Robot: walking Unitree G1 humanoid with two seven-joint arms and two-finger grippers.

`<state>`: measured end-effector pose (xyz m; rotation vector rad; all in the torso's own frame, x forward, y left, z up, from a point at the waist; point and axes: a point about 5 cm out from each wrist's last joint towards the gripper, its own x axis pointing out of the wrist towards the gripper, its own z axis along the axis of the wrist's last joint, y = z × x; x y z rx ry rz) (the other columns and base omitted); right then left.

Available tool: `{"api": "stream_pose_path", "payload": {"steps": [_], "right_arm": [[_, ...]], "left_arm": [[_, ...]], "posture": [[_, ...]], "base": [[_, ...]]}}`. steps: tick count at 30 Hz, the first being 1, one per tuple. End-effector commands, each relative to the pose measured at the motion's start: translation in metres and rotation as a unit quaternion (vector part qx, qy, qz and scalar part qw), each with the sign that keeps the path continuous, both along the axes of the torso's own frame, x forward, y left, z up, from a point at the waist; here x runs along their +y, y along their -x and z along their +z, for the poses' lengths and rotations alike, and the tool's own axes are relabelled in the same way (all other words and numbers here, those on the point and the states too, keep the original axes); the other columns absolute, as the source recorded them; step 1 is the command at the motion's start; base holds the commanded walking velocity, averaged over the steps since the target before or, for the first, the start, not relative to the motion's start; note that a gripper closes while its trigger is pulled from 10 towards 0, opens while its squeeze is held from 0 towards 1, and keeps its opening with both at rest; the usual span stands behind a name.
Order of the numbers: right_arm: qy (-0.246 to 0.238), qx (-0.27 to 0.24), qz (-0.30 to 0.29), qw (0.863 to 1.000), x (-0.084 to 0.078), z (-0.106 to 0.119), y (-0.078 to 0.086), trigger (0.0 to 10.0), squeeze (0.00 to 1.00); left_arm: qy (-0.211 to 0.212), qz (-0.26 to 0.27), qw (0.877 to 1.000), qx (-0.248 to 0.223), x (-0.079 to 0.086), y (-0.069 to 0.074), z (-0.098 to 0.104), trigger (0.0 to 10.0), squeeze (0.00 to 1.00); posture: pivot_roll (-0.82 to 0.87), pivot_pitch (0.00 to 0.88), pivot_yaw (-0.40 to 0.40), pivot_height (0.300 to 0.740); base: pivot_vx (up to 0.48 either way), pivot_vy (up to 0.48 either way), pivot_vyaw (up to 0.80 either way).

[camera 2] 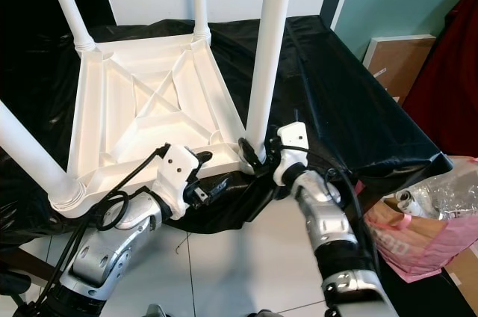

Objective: Building children table

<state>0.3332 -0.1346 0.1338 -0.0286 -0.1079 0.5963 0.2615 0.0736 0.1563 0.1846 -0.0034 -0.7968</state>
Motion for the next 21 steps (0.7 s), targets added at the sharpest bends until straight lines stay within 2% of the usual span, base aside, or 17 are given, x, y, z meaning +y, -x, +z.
{"api": "stream_pose_path", "payload": {"steps": [1,7,8,11,12,21], "right_arm": [[0.023,0.001,0.032,0.999,0.001,0.001,-0.005,10.0,0.0],[0.068,0.006,0.076,0.995,0.008,0.005,-0.016,10.0,0.0],[0.079,0.011,0.081,0.993,0.01,0.003,-0.018,4.5,0.0],[0.079,0.011,0.081,0.993,0.01,0.003,-0.018,4.5,0.0],[0.091,0.013,0.083,0.992,0.011,0.001,-0.019,0.0,0.0],[0.098,0.042,0.088,0.99,0.001,-0.011,-0.017,0.0,0.0]], "left_arm": [[-0.004,-0.007,1.0,-0.001,0.0,0.0,-0.001,10.0,0.0],[-0.006,-0.013,1.0,-0.003,-0.003,-0.002,0.0,10.0,0.0],[-0.006,-0.013,1.0,-0.003,-0.004,-0.003,0.0,10.0,0.0],[-0.006,-0.013,1.0,-0.003,-0.004,-0.003,0.0,10.0,0.0],[-0.006,-0.013,1.0,-0.004,-0.005,-0.003,0.0,10.0,0.0],[-0.003,-0.005,1.0,-0.004,-0.003,-0.003,0.0,10.0,0.0]], "posture": [[0.04,0.062,-0.059,0.74],[0.04,0.061,-0.06,0.74],[0.04,0.061,-0.063,0.74],[0.04,0.061,-0.063,0.74],[0.04,0.061,-0.066,0.74],[0.04,0.065,-0.076,0.74]], "base": [[0.0,0.0,0.0],[0.0,0.0,0.0],[0.0,0.0,0.0],[0.0,0.0,0.0],[0.0,0.0,0.0],[0.0,0.0,0.0]]}}
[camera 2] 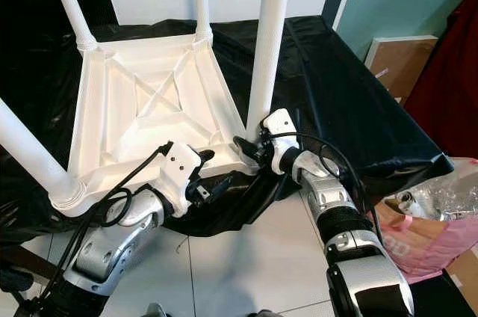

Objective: Building children table

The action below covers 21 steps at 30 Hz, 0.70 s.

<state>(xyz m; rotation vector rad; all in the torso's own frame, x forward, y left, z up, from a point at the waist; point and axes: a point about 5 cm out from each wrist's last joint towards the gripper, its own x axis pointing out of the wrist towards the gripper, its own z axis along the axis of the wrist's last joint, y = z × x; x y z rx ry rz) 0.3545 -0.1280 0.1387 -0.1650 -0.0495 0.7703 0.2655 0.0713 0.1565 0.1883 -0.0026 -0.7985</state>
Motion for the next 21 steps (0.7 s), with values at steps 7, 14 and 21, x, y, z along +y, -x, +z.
{"api": "stream_pose_path", "payload": {"steps": [7,14,21], "right_arm": [[0.001,0.042,-0.016,0.999,-0.004,-0.02,0.006,10.0,0.0],[-0.011,0.037,-0.081,0.996,0.003,-0.023,0.008,10.0,0.0],[-0.054,0.045,-0.217,0.974,0.013,-0.032,0.014,10.0,0.0]], "left_arm": [[0.0,-0.006,1.0,-0.004,-0.002,0.001,-0.001,10.0,0.0],[-0.001,-0.009,1.0,-0.003,-0.002,0.001,-0.002,10.0,0.0],[-0.002,-0.013,1.0,-0.003,-0.003,0.002,-0.002,10.0,0.0]], "posture": [[0.04,0.061,-0.077,0.74],[0.04,0.055,-0.072,0.74],[0.04,0.049,-0.069,0.74]], "base": [[0.0,0.0,0.0],[0.0,0.0,0.0],[0.0,0.0,0.0]]}}
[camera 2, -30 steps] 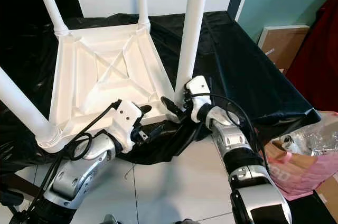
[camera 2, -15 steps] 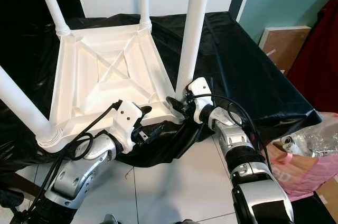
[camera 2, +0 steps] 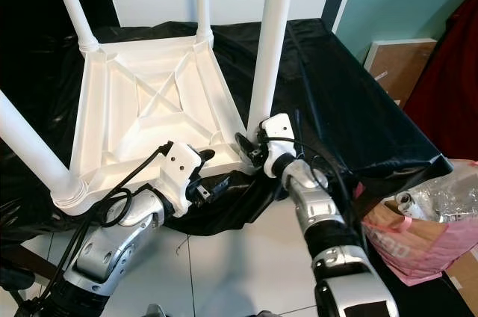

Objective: Building children table

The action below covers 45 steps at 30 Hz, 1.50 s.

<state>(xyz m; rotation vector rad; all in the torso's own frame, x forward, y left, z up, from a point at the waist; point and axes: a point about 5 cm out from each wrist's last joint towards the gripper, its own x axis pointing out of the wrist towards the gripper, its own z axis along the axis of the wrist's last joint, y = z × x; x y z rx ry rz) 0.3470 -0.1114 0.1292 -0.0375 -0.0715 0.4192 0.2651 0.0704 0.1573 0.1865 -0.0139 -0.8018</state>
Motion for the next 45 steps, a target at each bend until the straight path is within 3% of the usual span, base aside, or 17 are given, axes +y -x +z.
{"api": "stream_pose_path", "payload": {"steps": [1,2,5,8,24,25,26,27,38,41,42,45], "right_arm": [[0.0,0.052,-0.07,0.996,-0.003,-0.024,0.007,10.0,0.0],[0.0,0.052,-0.07,0.996,-0.003,-0.024,0.007,10.0,0.0],[-0.018,0.06,-0.152,0.986,0.002,-0.027,0.011,10.0,0.0],[-0.023,0.064,-0.173,0.983,0.003,-0.028,0.013,10.0,0.0],[-0.031,0.054,-0.156,0.986,0.017,-0.021,0.016,10.0,0.0],[-0.032,0.049,-0.158,0.986,0.016,-0.019,0.016,10.0,0.93],[-0.032,0.049,-0.158,0.986,0.016,-0.019,0.016,10.0,0.93],[-0.036,0.043,-0.152,0.987,0.015,-0.017,0.016,10.0,1.0],[-0.031,0.001,-0.087,0.996,0.0,-0.008,0.021,10.0,1.0],[-0.026,0.005,-0.025,0.999,-0.012,-0.009,0.024,10.0,1.0],[-0.005,0.003,0.04,0.999,-0.021,-0.008,0.024,10.0,1.0],[0.016,0.0,0.07,0.997,-0.026,-0.006,0.021,10.0,1.0]], "left_arm": [[-0.005,-0.012,1.0,0.002,-0.002,0.002,-0.003,10.0,0.0],[-0.005,-0.012,1.0,0.002,-0.002,0.002,-0.003,10.0,0.0],[-0.005,-0.013,1.0,0.002,-0.003,0.002,-0.004,10.0,0.0],[-0.005,-0.013,1.0,0.002,-0.003,0.002,-0.004,10.0,0.0],[-0.004,-0.013,1.0,0.001,-0.003,0.001,-0.004,10.0,0.0],[-0.004,-0.013,1.0,0.001,-0.004,0.0,-0.004,10.0,0.0],[-0.004,-0.013,1.0,0.001,-0.004,0.0,-0.004,10.0,0.0],[-0.004,-0.014,1.0,0.0,-0.004,0.0,-0.003,10.0,0.0],[-0.007,-0.016,1.0,-0.003,-0.005,-0.001,-0.003,10.0,0.0],[-0.007,-0.016,1.0,-0.002,-0.003,-0.001,-0.002,10.0,0.0],[-0.008,-0.016,1.0,-0.002,-0.003,-0.002,-0.002,10.0,0.0],[-0.008,-0.017,1.0,-0.002,-0.003,-0.002,-0.002,10.0,0.0]], "posture": [[0.03,0.048,-0.069,0.74],[0.03,0.048,-0.069,0.74],[0.04,0.043,-0.074,0.74],[0.04,0.043,-0.074,0.74],[0.04,0.038,-0.077,0.74],[0.04,0.038,-0.077,0.74],[0.04,0.038,-0.077,0.74],[0.04,0.039,-0.077,0.74],[0.03,0.045,-0.07,0.74],[0.03,0.049,-0.067,0.74],[0.02,0.052,-0.06,0.74],[0.02,0.054,-0.057,0.74]], "base": [[0.0,0.0,0.0],[0.0,0.0,0.0],[0.0,0.0,0.0],[0.0,0.0,0.0],[0.0,0.0,0.0],[0.0,0.0,0.0],[0.0,0.0,0.0],[0.0,0.0,0.0],[0.0,0.0,0.0],[0.0,0.0,0.0],[0.0,0.0,0.0],[0.0,0.0,0.0]]}}
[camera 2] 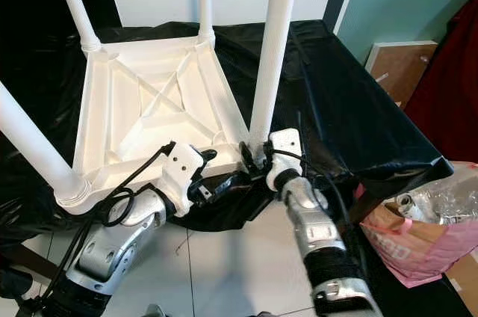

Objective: Building children table

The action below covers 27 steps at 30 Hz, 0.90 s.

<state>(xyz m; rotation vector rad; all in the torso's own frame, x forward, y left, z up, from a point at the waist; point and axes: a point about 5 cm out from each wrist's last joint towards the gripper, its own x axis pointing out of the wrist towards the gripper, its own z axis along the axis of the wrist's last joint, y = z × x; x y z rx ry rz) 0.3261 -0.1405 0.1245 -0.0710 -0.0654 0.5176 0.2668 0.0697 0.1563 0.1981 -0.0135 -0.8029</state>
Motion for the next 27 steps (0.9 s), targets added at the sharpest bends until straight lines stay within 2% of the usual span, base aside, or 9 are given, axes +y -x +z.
{"api": "stream_pose_path", "payload": {"steps": [1,2,12,13,16,17,27], "right_arm": [[-0.002,0.001,0.021,1.0,0.003,-0.001,0.0,10.0,1.0],[0.01,-0.002,0.035,0.999,0.001,0.001,-0.002,10.0,0.0],[0.069,-0.005,0.102,0.992,0.004,0.008,-0.018,10.0,0.0],[0.081,-0.001,0.107,0.991,0.005,0.007,-0.021,7.1,0.0],[0.088,0.002,0.113,0.99,0.005,0.006,-0.023,7.1,0.0],[0.09,0.006,0.116,0.989,0.004,0.005,-0.024,0.0,0.0],[0.093,0.029,0.123,0.988,-0.006,-0.005,-0.024,0.0,0.0]], "left_arm": [[-0.002,-0.016,1.0,0.0,-0.002,0.0,-0.001,10.0,0.0],[-0.002,-0.017,1.0,0.0,-0.003,0.0,-0.001,10.0,0.0],[-0.003,-0.015,1.0,-0.003,-0.002,-0.001,0.001,10.0,0.0],[-0.003,-0.011,1.0,-0.004,-0.001,-0.001,0.001,10.0,0.0],[-0.003,-0.009,1.0,-0.004,0.0,-0.001,0.001,10.0,0.0],[-0.003,-0.006,1.0,-0.005,0.001,-0.001,0.002,10.0,0.0],[-0.001,0.0,1.0,-0.004,0.002,0.0,0.001,10.0,0.0]], "posture": [[0.02,0.054,-0.057,0.74],[0.02,0.056,-0.055,0.74],[0.04,0.059,-0.067,0.74],[0.05,0.058,-0.072,0.74],[0.05,0.058,-0.073,0.74],[0.06,0.058,-0.078,0.74],[0.06,0.064,-0.083,0.74]], "base": [[0.0,0.0,0.0],[0.0,0.0,0.0],[0.0,0.0,0.0],[0.0,0.0,0.0],[0.0,0.0,0.0],[0.0,0.0,0.0],[0.0,0.0,0.0]]}}
